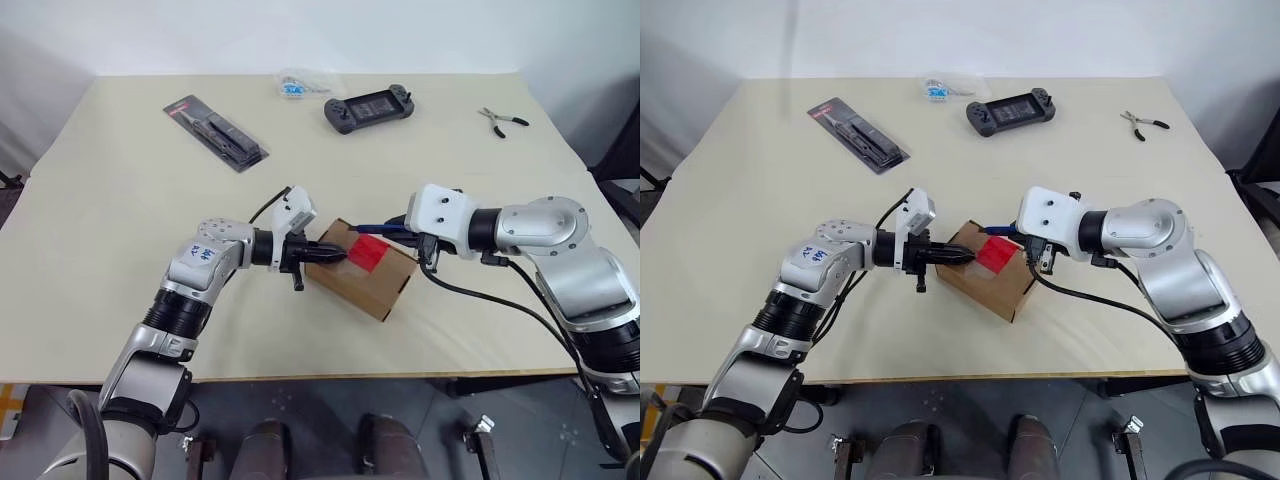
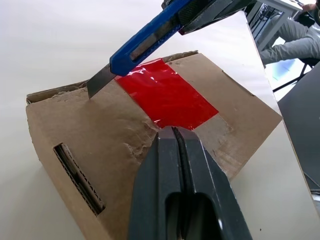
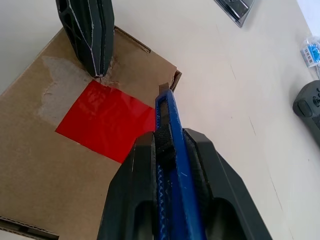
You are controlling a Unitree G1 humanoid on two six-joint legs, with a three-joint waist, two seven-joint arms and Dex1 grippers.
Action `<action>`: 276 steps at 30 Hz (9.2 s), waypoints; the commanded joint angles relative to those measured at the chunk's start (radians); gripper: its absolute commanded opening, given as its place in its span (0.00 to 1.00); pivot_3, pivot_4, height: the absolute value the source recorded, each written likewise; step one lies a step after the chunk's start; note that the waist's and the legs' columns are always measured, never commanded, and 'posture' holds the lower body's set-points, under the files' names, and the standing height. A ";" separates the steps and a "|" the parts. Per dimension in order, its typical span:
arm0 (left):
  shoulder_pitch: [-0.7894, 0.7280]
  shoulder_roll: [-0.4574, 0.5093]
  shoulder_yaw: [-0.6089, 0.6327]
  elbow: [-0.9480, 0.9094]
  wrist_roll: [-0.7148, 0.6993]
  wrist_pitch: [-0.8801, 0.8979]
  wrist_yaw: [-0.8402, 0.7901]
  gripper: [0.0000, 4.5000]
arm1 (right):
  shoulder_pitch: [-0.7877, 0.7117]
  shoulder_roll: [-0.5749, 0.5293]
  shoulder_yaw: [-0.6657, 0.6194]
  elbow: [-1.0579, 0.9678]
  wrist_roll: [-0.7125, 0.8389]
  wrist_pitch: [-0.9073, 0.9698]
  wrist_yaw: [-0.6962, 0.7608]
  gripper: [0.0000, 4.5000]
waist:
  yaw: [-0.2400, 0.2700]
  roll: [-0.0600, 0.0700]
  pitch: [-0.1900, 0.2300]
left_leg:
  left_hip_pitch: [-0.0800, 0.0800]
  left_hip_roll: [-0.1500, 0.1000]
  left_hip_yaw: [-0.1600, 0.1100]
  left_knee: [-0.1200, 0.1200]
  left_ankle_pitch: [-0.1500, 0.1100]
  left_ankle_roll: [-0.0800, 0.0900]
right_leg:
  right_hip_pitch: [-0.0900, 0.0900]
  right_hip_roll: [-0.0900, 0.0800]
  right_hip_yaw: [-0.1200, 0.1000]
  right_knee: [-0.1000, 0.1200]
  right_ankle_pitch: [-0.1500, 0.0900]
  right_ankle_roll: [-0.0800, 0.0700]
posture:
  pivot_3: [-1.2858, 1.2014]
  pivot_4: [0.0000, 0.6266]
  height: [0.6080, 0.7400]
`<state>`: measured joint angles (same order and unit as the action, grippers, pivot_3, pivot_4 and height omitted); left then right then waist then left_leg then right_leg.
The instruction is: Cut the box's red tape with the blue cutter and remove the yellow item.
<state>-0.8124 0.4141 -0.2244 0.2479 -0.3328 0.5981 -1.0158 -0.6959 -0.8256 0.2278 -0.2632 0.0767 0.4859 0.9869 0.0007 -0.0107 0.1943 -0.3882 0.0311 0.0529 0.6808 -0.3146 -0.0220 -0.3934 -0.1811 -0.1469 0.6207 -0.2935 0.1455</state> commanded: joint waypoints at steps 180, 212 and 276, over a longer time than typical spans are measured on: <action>-0.045 0.092 -0.066 -0.052 0.161 0.149 0.043 0.00 | -0.001 0.159 0.110 0.146 0.081 0.184 -0.006 0.00 | 0.010 0.003 -0.014 | -0.002 -0.002 0.013 0.000 -0.004 0.009 | -0.003 0.000 0.011 -0.012 0.006 0.006 | 0.52 0.24 1.00; 0.009 0.356 -0.042 -0.079 0.208 0.167 -0.086 0.00 | -0.059 0.289 0.177 0.107 -0.020 0.272 -0.035 0.00 | -0.004 0.003 -0.014 | -0.002 -0.001 0.012 0.000 -0.004 0.008 | -0.005 0.001 0.012 -0.008 0.006 0.006 | 0.52 0.24 1.00; -0.058 0.278 -0.080 0.010 0.175 0.064 -0.184 0.00 | -0.019 0.161 0.238 -0.126 0.146 0.510 -0.191 0.99 | -0.022 -0.002 -0.015 | -0.001 -0.001 0.015 0.002 -0.005 0.008 | -0.010 0.000 0.017 0.001 0.006 0.006 | 0.52 0.24 1.00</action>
<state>-0.8894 0.6716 -0.2846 0.2404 -0.2058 0.6524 -1.2135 -0.7439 -0.6460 0.4301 -0.3821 0.2338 0.9893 0.7762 -0.0215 -0.0130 0.1792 -0.3886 0.0302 0.0680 0.6822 -0.3192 -0.0143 -0.4033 -0.1807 -0.1297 0.6220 -0.2875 0.1518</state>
